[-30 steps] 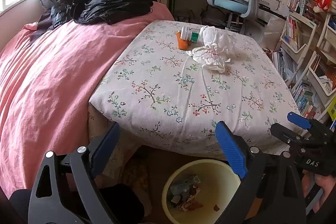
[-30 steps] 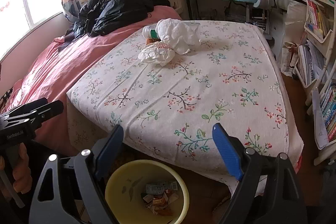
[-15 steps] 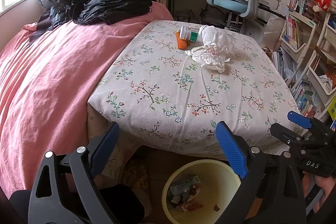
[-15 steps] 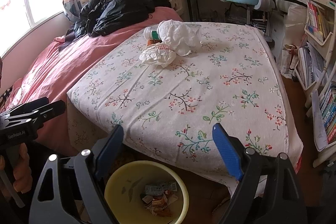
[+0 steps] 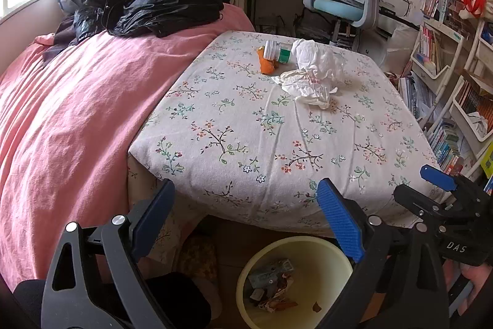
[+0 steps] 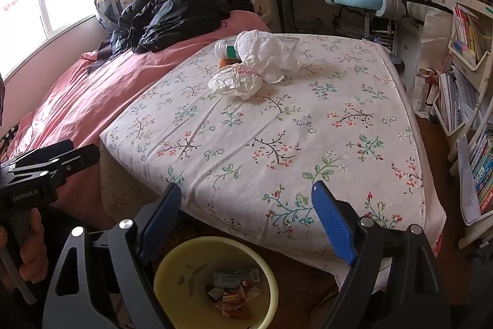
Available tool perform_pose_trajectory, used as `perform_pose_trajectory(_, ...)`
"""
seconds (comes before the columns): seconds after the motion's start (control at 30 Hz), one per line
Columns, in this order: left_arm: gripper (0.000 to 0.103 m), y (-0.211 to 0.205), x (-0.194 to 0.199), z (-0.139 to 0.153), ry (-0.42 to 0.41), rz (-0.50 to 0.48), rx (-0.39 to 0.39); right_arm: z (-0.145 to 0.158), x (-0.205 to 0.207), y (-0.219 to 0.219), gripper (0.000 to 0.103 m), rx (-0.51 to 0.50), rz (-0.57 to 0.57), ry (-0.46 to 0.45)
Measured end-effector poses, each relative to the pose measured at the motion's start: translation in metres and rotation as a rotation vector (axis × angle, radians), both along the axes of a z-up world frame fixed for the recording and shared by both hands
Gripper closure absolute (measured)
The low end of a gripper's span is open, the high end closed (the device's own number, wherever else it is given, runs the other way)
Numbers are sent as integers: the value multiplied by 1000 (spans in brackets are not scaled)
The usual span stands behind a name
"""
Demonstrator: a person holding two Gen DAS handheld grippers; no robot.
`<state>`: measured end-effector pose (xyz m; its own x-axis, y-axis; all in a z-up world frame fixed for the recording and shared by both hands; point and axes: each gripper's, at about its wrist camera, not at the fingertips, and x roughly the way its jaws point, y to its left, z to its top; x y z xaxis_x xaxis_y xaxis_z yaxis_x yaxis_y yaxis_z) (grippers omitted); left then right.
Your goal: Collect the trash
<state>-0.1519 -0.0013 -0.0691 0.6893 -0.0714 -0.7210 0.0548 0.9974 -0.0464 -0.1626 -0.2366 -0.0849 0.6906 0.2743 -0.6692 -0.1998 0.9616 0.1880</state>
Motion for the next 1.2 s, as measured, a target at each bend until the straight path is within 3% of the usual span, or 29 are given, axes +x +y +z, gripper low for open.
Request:
perform_pose_trajectory(0.37,13,0,3,4,-3,1,-17,1,0,1,20,3,2,-7)
perform_pose_trajectory(0.67,13,16,20,29,-58,24,-62,9,2,5,20,19,15,-33)
perform_pose_trajectory(0.87,13,19,62,41,-61,18,-48,25,20,14,20,2,62,-49)
perform_pose_trajectory(1.03,13,17,115,49,-68,12,-16,35,63,24,20,-43,119,-29)
perform_pose_trajectory(1.2,13,20,171,30,11,39,-39,27,109,37,20,-63,183,18)
